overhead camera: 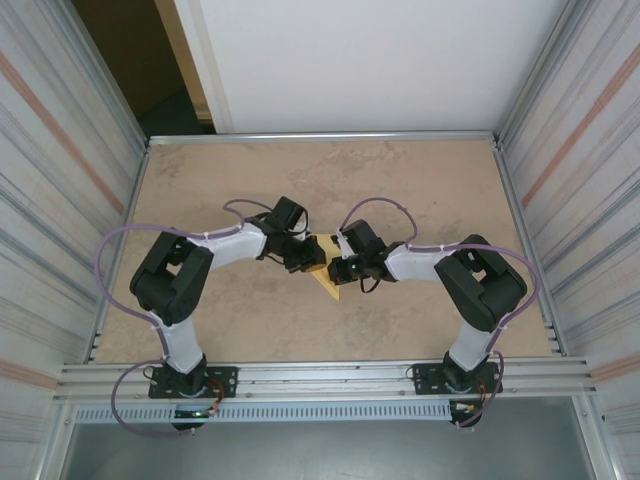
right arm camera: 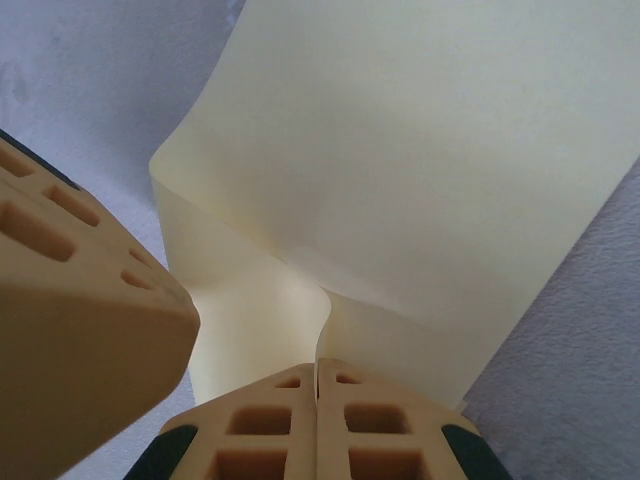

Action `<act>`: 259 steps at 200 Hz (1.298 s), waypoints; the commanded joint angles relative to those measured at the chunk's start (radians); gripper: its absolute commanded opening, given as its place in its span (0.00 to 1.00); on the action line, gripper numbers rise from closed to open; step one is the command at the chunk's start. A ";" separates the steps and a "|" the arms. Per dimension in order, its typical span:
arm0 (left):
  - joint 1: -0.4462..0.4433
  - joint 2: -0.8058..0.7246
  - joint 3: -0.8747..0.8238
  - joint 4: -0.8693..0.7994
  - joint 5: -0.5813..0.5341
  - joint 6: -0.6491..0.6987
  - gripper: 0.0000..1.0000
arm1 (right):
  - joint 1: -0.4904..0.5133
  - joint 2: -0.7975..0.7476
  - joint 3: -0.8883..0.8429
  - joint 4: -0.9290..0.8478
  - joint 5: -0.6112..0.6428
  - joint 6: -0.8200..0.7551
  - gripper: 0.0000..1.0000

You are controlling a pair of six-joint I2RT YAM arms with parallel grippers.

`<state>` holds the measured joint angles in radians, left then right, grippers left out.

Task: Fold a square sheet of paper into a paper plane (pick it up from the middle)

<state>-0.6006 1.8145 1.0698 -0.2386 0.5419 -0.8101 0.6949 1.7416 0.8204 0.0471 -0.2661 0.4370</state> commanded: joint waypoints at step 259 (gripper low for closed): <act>-0.016 0.062 0.012 -0.106 -0.055 0.040 0.12 | -0.005 0.043 0.006 -0.046 -0.001 0.010 0.00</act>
<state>-0.6109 1.8687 1.0664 -0.3042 0.5030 -0.7967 0.6933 1.7481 0.8230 0.0521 -0.2745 0.4374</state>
